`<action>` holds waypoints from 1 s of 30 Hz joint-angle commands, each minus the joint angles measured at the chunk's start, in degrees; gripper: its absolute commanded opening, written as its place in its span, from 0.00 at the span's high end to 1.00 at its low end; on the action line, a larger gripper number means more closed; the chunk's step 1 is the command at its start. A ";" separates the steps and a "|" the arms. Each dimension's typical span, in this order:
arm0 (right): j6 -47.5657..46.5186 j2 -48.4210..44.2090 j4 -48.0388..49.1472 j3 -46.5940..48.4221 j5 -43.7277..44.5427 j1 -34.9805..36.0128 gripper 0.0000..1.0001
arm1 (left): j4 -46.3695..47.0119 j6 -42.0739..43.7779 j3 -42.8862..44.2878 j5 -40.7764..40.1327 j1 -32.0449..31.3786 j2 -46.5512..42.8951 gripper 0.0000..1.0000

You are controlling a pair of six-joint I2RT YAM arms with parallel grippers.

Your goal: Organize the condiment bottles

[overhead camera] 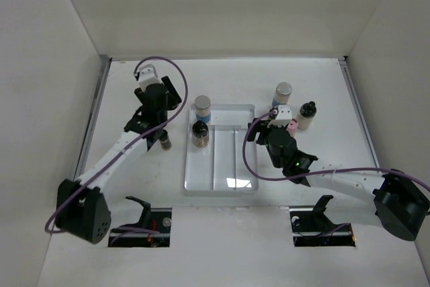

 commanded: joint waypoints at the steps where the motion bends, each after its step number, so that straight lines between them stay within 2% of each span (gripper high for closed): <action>1: 0.00 -0.84 3.06 0.19 0.81 -0.31 0.20 | 6.89 1.06 2.23 -3.30 -0.60 -11.12 0.56; 8: 0.18 -1.45 3.06 -0.07 0.81 -0.31 0.20 | 0.39 1.33 -0.48 -3.48 -6.75 -22.55 0.56; 13: 0.27 -1.72 3.06 -0.16 0.72 -0.31 0.20 | -5.41 1.77 -6.98 -6.63 -15.62 -31.86 0.56; 17: 0.53 -0.93 3.06 -0.17 0.45 -0.57 0.20 | -10.15 1.60 -11.99 -10.58 -22.30 -35.65 0.56; 20: 0.27 -0.58 3.06 0.19 0.54 -0.48 0.20 | -10.43 -0.59 -15.60 -12.52 -27.92 -35.84 0.56; 23: 0.53 -0.32 3.06 -0.08 0.54 -0.92 0.20 | -6.93 -2.79 -18.67 -14.19 -32.76 -33.73 0.56; 30: 0.62 -0.41 3.06 -0.34 0.37 -1.36 0.20 | 3.53 -3.77 -20.35 -14.72 -37.69 -19.86 0.56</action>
